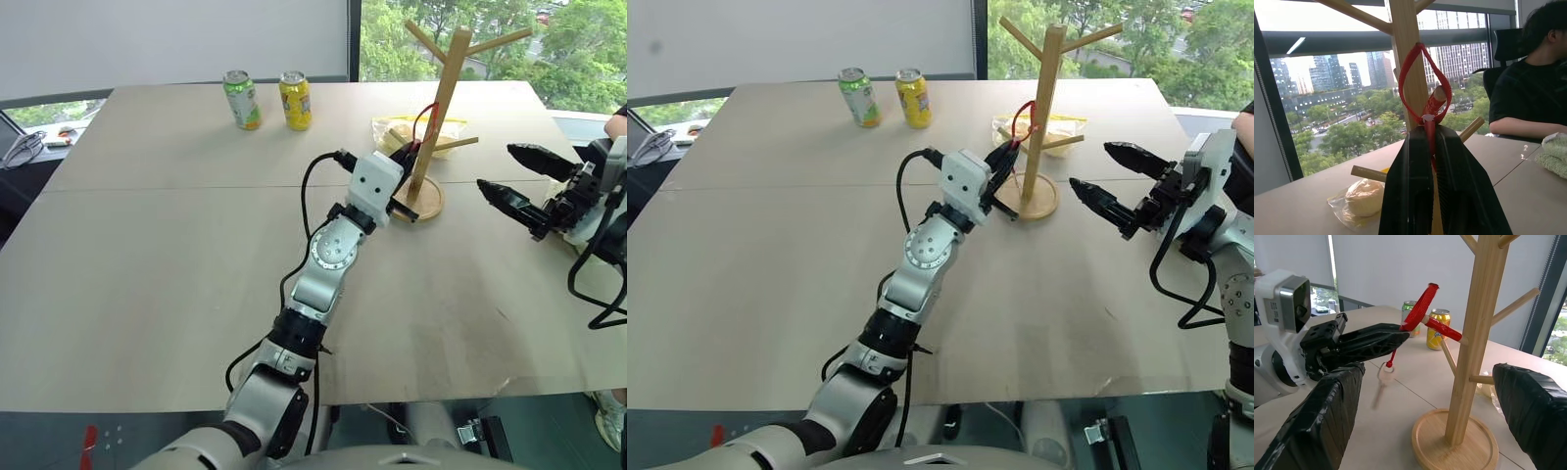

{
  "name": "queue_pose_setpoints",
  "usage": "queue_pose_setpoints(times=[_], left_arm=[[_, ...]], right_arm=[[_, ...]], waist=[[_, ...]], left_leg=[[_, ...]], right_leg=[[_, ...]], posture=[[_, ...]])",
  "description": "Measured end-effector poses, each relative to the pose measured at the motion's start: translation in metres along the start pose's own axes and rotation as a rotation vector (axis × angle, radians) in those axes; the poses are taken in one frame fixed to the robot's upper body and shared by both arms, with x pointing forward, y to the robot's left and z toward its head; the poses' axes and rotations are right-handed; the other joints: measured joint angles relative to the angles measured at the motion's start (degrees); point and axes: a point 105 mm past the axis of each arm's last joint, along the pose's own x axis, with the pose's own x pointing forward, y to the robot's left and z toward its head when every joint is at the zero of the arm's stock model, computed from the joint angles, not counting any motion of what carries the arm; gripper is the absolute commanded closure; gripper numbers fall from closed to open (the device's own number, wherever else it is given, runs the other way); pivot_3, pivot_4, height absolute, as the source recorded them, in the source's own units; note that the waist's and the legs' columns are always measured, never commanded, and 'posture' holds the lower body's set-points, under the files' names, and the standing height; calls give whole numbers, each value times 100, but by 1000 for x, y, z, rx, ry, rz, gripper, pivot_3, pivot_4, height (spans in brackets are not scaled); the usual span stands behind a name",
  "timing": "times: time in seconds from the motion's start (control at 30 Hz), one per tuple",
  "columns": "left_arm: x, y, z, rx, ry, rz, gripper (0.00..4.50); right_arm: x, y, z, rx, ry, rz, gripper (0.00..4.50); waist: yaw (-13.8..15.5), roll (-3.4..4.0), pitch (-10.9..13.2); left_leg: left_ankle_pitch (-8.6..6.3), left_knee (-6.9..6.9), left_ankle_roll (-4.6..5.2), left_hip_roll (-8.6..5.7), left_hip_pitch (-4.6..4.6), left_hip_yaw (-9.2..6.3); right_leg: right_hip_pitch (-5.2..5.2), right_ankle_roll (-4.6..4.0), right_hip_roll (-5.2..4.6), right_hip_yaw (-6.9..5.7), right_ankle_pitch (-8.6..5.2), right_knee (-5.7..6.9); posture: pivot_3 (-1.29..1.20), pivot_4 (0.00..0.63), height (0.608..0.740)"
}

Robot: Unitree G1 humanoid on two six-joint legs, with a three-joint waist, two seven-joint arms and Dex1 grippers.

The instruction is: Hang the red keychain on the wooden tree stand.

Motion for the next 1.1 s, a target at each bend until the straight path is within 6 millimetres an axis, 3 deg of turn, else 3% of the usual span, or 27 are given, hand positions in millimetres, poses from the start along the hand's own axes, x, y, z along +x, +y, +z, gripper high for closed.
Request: queue_pose_setpoints(times=[0.33, 0.57, 0.73, 0.87, 0.97, 1.1], left_arm=[[12, -13, -7, -13, 21, -26, 4467], [16, -10, -18, -21, 65, -6, 4467], [17, -5, -21, -26, 75, 16, 2972], [17, -4, -21, -26, 70, 21, 1471], [15, -4, -18, -28, 61, 19, 44], [-13, 15, -18, -72, 50, 86, 44]], right_arm=[[0, 0, -1, 2, -3, -1, 0], [0, 0, -1, 1, -2, -4, 0], [0, 0, -2, 1, -1, -7, 0], [1, 0, -4, 5, -3, -14, 0], [2, -1, -7, 4, -10, -37, 0], [6, -7, -22, -6, -36, -149, 0]], waist=[[-1, -1, 0], [-2, -1, 1], [-2, -1, 1], [-1, -1, 1], [-6, -1, 1], [-82, 1, -1]], left_leg=[[0, 0, 0, 0, 0, 0], [0, 0, 0, 0, 0, 0], [0, 0, 0, 0, 0, -1], [0, 0, 0, 0, 0, -1], [0, 0, 0, 0, 0, 0], [0, -2, -1, 3, 3, -2]], right_leg=[[0, 1, 0, 0, 0, 0], [0, 14, 1, 0, -7, 0], [0, 18, 0, 0, -9, 0], [0, 18, 0, 0, -8, 0], [0, 15, 0, 1, -6, 1], [-2, 1, 2, 3, 2, 4]], posture=[[0, 150, 740], [0, 150, 740], [0, 150, 740], [0, 150, 740], [0, 150, 740], [0, 150, 740]])
